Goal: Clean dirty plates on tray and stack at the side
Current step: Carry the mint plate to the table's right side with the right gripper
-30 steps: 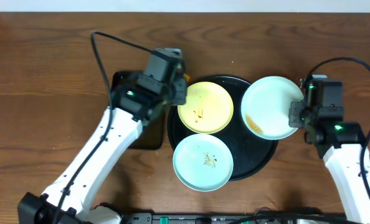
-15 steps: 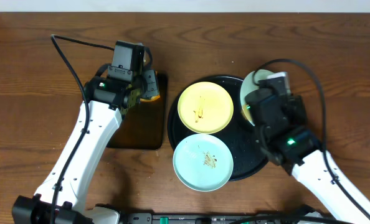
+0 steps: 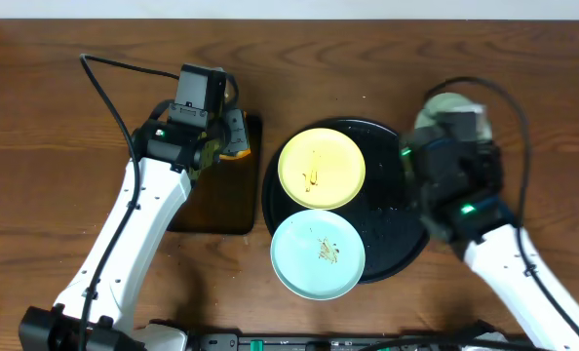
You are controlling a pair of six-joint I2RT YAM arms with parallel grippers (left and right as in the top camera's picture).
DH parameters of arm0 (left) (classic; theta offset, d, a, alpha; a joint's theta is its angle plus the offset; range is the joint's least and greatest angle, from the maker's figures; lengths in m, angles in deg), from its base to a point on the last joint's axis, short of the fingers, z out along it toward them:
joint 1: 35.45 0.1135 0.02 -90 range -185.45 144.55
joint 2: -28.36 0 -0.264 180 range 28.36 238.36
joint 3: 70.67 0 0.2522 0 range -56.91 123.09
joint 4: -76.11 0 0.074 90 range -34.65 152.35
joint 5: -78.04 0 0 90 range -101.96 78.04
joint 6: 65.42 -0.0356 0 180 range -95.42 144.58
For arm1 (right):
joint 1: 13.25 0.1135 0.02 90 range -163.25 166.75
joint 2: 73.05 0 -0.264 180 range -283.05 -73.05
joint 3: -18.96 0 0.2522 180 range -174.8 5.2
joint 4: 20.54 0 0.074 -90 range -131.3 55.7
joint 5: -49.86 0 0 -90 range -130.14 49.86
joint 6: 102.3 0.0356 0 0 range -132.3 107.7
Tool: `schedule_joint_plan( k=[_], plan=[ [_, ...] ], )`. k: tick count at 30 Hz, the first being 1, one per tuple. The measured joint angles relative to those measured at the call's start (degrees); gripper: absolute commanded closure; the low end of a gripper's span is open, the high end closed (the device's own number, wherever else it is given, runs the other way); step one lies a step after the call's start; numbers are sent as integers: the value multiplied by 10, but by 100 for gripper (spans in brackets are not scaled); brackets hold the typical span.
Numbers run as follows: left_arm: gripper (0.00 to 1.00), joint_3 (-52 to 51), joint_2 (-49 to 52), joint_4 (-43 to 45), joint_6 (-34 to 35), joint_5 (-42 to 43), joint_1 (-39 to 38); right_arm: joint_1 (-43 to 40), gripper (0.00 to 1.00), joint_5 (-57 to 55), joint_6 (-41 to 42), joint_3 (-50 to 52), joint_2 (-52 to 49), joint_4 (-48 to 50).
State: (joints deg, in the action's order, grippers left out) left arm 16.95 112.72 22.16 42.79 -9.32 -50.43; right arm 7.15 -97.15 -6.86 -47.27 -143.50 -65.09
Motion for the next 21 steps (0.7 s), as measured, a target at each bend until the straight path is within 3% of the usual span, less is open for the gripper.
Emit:
schedule_joint_plan(
  k=[10,18,20,21],
  plan=[
    [92,0,0,-4,0,0,0,-296,99,204,94,0,-10,-13],
    [92,0,0,-4,0,0,0,-413,98,322,115,0,-97,-2],
    [92,0,0,-4,0,0,0,-419,94,341,117,0,-120,2],
    [92,0,0,-4,0,0,0,-419,82,353,119,0,-131,3]
  ],
)
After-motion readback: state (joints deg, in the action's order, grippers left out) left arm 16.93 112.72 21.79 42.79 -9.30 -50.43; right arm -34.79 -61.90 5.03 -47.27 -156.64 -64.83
